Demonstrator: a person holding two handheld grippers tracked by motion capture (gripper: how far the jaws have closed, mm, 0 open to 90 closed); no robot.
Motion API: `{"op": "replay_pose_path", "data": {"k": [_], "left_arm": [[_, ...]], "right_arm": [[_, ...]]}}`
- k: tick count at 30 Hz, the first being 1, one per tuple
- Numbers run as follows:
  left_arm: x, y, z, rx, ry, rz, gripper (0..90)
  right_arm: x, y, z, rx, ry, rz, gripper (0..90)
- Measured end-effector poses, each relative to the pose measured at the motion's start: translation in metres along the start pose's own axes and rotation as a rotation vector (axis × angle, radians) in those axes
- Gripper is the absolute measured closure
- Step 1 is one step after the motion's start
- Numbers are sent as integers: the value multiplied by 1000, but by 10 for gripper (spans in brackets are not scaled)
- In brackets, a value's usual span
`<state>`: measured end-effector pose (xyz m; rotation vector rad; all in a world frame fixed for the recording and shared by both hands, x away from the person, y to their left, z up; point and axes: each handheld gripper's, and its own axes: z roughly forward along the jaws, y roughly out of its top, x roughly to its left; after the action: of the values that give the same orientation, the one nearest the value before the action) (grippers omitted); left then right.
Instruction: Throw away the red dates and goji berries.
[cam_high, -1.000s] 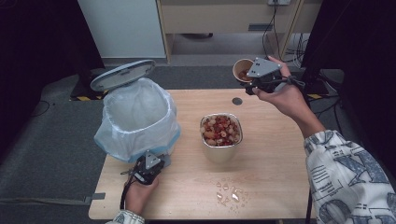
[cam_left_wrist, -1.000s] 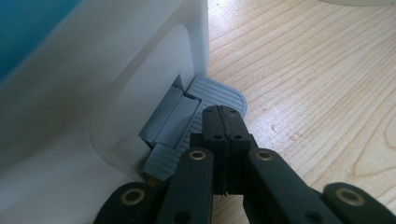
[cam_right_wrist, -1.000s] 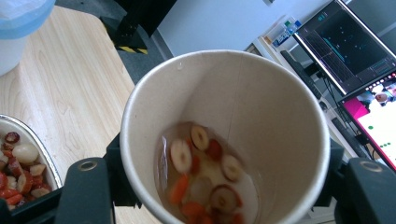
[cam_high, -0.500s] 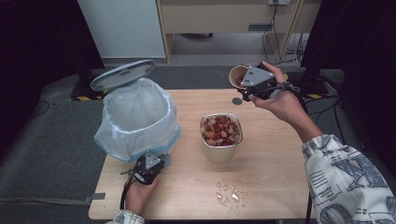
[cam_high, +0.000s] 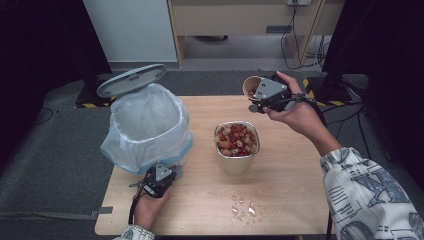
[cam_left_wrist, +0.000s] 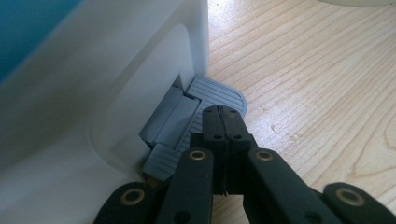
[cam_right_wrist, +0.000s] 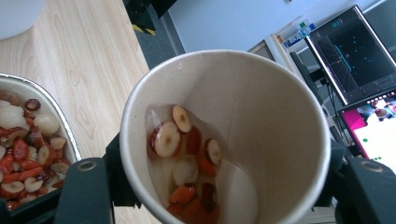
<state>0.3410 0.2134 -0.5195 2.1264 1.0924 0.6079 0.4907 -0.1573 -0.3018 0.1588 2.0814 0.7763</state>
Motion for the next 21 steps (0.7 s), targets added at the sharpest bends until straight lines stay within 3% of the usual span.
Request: {"op": "replay_pose_path", "data": {"k": [3, 7, 21], "left_arm": [[0, 0, 0, -2, -1, -3, 897], [0, 0, 0, -1, 1, -2, 897], [0, 0, 0, -2, 0, -4, 897]], "right_arm": [[4, 1, -1, 11, -13, -28, 323], [10, 4, -3, 38, -41, -113, 324], [18, 11, -8, 48, -68, -201, 323]]}}
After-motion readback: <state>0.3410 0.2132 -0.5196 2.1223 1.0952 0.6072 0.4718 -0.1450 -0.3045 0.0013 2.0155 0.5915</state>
